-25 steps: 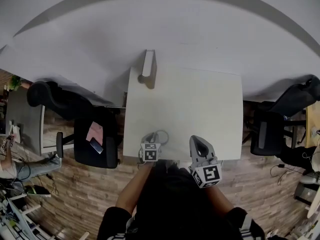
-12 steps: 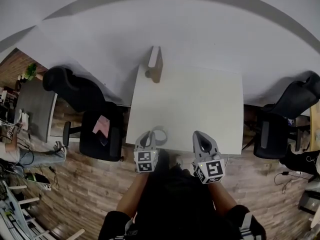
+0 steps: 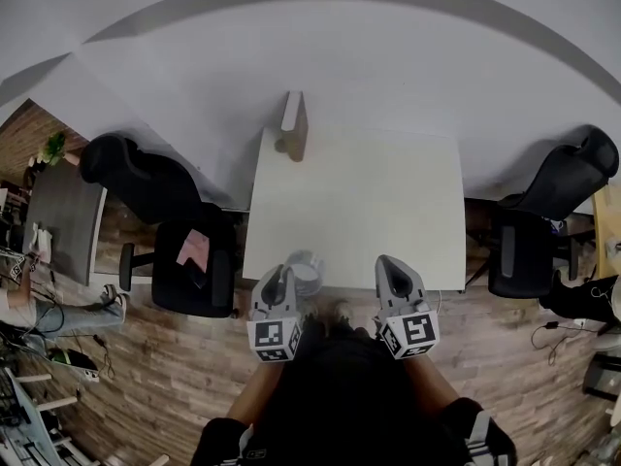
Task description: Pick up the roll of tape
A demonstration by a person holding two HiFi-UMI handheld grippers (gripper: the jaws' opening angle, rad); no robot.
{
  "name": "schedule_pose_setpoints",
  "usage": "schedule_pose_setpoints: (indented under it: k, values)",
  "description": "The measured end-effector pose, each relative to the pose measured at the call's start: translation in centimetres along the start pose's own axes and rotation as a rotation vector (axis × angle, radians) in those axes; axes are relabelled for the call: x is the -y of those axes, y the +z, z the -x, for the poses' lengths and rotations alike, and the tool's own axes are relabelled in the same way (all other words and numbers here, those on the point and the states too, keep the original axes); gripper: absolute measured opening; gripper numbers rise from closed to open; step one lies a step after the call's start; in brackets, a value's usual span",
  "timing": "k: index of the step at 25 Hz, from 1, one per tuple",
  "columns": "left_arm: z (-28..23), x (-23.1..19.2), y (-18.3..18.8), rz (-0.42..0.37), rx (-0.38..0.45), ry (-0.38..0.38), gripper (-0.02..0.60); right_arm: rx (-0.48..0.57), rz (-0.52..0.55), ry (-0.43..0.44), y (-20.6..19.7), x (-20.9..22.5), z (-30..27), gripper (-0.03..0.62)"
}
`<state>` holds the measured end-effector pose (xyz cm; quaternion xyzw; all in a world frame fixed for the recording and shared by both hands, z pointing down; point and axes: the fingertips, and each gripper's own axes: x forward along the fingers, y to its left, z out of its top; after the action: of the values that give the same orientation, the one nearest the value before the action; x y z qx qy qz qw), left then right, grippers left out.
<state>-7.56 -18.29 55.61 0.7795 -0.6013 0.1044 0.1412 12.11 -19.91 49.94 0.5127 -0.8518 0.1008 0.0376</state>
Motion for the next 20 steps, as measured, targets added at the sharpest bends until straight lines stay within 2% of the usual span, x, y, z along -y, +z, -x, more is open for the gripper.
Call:
schedule_pose_setpoints:
  k: [6,15,20]
  values:
    - [1.1,-0.6,1.8,-0.008,0.05,-0.032,0.066,-0.006,0.008,-0.033,0.2,-1.4,0.0,0.014]
    - [1.3,-2.0,2.0,0.002,0.075,-0.073,0.066,0.012,-0.009,-0.073,0.4,-3.0,-0.6,0.014]
    - [1.3,-2.8,2.0,0.004,0.07,-0.083,0.067,0.018,0.016,-0.063,0.5,-3.9,-1.2,0.014]
